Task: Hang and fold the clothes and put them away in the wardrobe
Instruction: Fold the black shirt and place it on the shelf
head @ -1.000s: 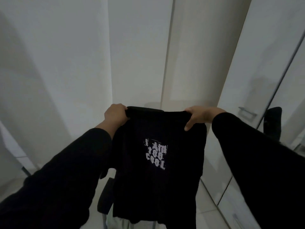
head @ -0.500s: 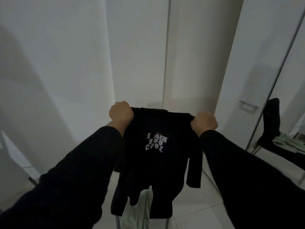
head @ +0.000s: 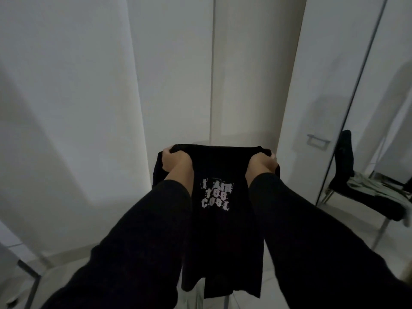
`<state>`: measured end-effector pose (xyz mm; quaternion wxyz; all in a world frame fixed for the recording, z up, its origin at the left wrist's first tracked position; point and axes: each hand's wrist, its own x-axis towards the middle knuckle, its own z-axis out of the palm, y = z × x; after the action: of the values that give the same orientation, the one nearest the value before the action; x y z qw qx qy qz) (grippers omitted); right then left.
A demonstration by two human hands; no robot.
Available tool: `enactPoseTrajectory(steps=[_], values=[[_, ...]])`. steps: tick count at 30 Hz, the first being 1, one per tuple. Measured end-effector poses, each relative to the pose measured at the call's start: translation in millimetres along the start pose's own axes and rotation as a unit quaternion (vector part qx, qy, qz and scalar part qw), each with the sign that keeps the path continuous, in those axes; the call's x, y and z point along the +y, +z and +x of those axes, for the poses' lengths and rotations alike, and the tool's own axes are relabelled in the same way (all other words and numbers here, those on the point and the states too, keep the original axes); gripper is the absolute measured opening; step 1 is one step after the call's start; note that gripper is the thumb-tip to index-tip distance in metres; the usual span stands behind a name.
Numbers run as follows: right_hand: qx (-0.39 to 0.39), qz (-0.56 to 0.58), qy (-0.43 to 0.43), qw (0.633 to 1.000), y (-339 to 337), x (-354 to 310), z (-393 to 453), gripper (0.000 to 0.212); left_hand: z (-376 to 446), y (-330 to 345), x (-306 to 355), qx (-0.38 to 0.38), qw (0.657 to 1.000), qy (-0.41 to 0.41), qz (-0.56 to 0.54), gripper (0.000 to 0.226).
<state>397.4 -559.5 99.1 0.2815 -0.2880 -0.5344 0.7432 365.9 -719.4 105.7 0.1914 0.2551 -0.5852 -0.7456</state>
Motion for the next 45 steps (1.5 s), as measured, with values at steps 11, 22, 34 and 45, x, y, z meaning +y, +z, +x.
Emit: enactPoseTrajectory(steps=[11, 22, 34, 45], values=[[0.03, 0.055, -0.055, 0.997, 7, -30, 5, 0.048, 17, -12, 27, -0.291, 0.953, 0.037, -0.078, 0.034], [-0.004, 0.091, -0.062, 0.994, 12, -33, 7, 0.042, 24, -27, 33, -0.524, 0.845, -0.07, -0.079, 0.051], [-0.348, 0.067, 0.053, 0.934, 10, -33, 9, 0.039, 33, -25, 32, -0.518, 0.85, -0.057, -0.076, 0.053], [-0.441, -0.054, 0.128, 0.887, 27, -15, 10, 0.067, 63, -42, 27, -0.539, 0.841, -0.057, -0.016, 0.066]])
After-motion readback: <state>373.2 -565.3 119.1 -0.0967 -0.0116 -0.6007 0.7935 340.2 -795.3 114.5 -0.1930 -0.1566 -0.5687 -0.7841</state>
